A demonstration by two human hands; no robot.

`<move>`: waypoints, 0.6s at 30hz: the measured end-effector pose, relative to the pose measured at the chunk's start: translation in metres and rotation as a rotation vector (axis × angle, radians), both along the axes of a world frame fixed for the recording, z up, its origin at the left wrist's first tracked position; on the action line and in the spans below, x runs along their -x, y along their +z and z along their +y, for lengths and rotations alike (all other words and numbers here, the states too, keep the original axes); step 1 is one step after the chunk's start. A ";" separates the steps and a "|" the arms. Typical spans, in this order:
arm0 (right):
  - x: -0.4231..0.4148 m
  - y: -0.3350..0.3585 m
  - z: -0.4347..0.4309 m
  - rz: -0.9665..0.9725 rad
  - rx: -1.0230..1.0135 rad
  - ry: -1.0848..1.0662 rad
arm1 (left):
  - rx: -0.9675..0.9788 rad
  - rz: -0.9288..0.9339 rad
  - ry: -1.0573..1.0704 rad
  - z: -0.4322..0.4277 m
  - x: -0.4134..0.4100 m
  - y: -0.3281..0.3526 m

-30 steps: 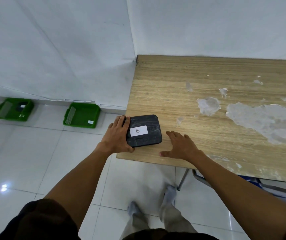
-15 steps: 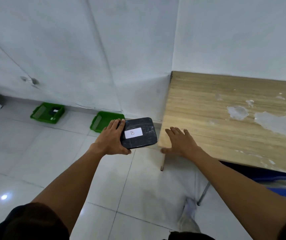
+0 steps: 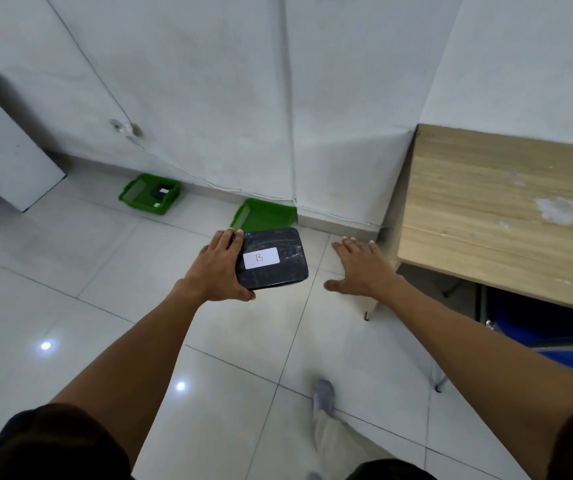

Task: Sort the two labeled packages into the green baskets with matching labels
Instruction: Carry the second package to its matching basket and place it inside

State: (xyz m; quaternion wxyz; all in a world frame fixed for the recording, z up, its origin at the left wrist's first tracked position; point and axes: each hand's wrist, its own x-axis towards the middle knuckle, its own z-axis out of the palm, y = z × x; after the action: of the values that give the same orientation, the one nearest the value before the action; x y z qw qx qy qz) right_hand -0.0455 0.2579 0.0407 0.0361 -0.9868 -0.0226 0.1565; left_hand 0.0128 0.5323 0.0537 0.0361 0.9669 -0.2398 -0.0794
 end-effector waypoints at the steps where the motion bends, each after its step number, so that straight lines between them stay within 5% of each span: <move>1: -0.007 -0.001 0.005 0.003 -0.004 -0.002 | -0.008 -0.003 -0.002 0.007 -0.006 -0.001; 18: -0.182 -0.035 0.079 0.113 -0.055 0.021 | -0.087 0.053 0.014 0.091 -0.171 -0.015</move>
State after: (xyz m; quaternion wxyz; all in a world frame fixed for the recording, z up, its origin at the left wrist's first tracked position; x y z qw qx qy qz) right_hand 0.1366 0.3367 0.0060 0.0627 -0.9746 -0.0353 0.2119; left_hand 0.1838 0.6228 0.0387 0.0009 0.9668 -0.2283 -0.1150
